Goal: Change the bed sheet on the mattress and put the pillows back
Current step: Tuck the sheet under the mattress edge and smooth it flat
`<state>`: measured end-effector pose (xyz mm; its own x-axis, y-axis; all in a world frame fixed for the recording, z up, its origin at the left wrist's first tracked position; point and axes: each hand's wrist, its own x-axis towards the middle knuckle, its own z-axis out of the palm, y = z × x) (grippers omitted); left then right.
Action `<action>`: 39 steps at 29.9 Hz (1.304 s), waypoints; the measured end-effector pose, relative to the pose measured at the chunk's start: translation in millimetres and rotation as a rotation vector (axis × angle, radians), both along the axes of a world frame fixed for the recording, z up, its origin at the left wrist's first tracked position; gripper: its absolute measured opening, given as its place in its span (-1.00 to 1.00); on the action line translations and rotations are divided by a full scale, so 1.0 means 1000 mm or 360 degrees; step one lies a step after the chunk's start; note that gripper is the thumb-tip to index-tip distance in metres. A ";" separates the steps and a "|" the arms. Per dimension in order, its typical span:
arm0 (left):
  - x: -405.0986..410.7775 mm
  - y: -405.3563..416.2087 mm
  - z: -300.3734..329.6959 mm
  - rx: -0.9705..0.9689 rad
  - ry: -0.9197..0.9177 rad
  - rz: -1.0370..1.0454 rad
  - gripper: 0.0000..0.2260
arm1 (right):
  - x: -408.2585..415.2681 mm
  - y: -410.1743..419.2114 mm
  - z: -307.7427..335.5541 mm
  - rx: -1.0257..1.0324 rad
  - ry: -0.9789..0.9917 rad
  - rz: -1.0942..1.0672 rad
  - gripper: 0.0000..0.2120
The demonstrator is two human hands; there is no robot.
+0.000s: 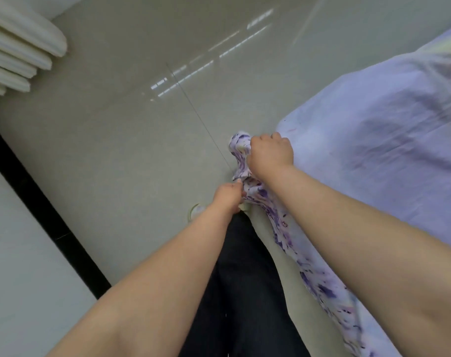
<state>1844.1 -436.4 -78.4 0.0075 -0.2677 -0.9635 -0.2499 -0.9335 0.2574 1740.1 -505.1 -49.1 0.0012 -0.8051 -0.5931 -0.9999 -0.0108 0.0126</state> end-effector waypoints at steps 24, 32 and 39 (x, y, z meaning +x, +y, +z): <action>-0.002 -0.070 -0.068 0.0089 -0.0197 0.1200 -0.78 | -0.003 -0.054 -0.088 0.0447 -0.0176 0.0034 -0.86; -0.010 -0.074 -0.070 0.0850 0.0256 0.0978 -0.43 | -0.031 -0.074 -0.074 0.0187 -0.0087 -0.0026 -0.61; -0.021 -0.082 -0.089 0.0735 0.0172 0.0830 -0.89 | -0.044 -0.027 -0.044 0.0561 0.0054 0.0373 -0.51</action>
<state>1823.0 -518.2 -167.7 -0.0785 0.1813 -0.9803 0.2647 -0.9442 -0.1958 1696.1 -532.2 -93.5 0.1359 -0.5334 -0.8349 -0.9690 -0.2472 0.0003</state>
